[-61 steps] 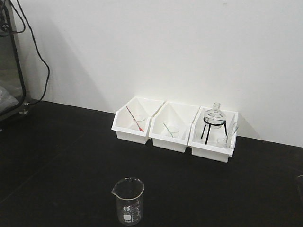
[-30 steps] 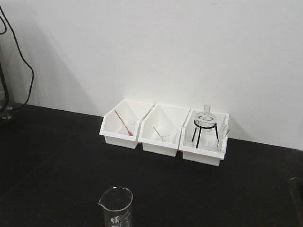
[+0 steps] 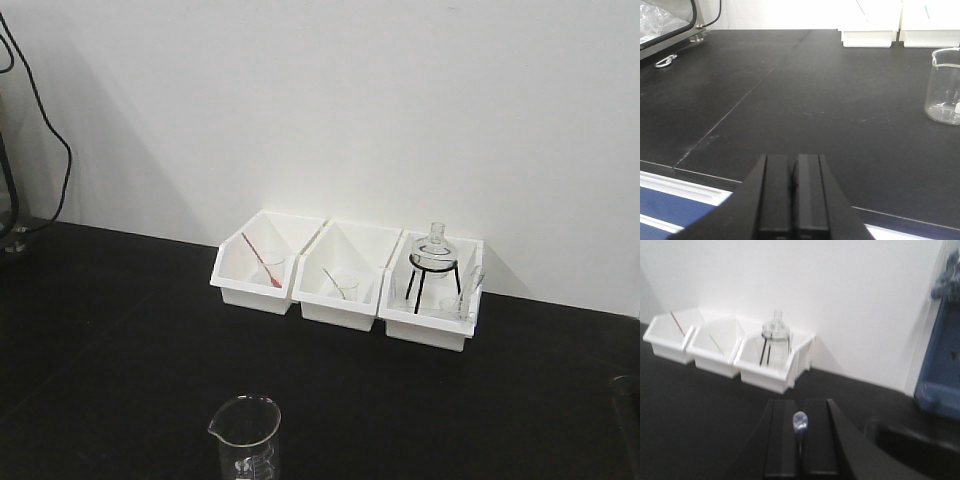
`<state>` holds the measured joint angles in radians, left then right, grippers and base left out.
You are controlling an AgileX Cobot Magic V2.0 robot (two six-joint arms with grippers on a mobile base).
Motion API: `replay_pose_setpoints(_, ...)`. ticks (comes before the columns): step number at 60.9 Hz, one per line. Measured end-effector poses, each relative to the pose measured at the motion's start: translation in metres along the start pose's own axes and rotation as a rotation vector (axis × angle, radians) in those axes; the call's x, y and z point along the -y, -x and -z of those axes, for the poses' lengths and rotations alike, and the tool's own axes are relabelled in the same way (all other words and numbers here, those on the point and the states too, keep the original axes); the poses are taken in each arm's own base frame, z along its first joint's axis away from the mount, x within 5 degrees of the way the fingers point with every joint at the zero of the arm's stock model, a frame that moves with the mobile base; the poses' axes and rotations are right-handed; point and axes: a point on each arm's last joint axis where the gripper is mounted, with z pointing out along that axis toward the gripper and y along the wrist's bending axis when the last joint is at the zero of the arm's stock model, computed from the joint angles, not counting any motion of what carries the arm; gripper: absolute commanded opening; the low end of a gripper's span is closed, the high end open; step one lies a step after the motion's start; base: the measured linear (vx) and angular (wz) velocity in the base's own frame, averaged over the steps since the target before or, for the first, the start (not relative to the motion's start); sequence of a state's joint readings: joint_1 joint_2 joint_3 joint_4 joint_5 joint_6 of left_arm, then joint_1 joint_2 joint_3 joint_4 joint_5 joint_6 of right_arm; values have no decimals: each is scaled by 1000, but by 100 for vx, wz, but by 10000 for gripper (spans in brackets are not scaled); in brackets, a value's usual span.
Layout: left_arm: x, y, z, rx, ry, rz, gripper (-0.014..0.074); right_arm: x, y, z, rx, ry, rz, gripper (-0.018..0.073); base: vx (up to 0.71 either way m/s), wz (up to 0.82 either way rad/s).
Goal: Grab transparent chemical and place on left bench
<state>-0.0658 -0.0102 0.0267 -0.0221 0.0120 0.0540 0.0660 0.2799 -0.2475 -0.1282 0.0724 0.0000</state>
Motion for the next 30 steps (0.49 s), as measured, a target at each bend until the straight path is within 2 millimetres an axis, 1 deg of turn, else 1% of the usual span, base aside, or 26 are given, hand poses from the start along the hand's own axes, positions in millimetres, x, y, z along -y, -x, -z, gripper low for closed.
replay_pose_setpoints(4, 0, 0, 0, 0, 0, 0, -3, -2, 6, -12, 27, 30, -6, -3, 0, 0)
replay_pose_setpoints(8, 0, 0, 0, 0, 0, 0, -3, -7, 12, -28, 30, 76, -15, -3, 0, 0)
replay_pose_setpoints(14, 0, 0, 0, 0, 0, 0, -3, -23, 25, -56, 32, 195, -3, -3, 0, 0)
replay_pose_setpoints(17, 0, 0, 0, 0, 0, 0, -3, -35, 35, -72, 53, 266, 15, -3, 0, 0)
replay_pose_setpoints(20, 0, 0, 0, 0, 0, 0, -3, -53, 43, -90, 69, 348, 33, -3, 0, 0)
replay_pose_setpoints(23, 0, 0, 0, 0, 0, 0, -3, -69, 55, -107, 101, 407, 41, -3, 0, 0)
replay_pose_setpoints(30, 0, 0, 0, 0, 0, 0, -3, -109, 66, -149, 116, 512, 64, -3, 0, 0)
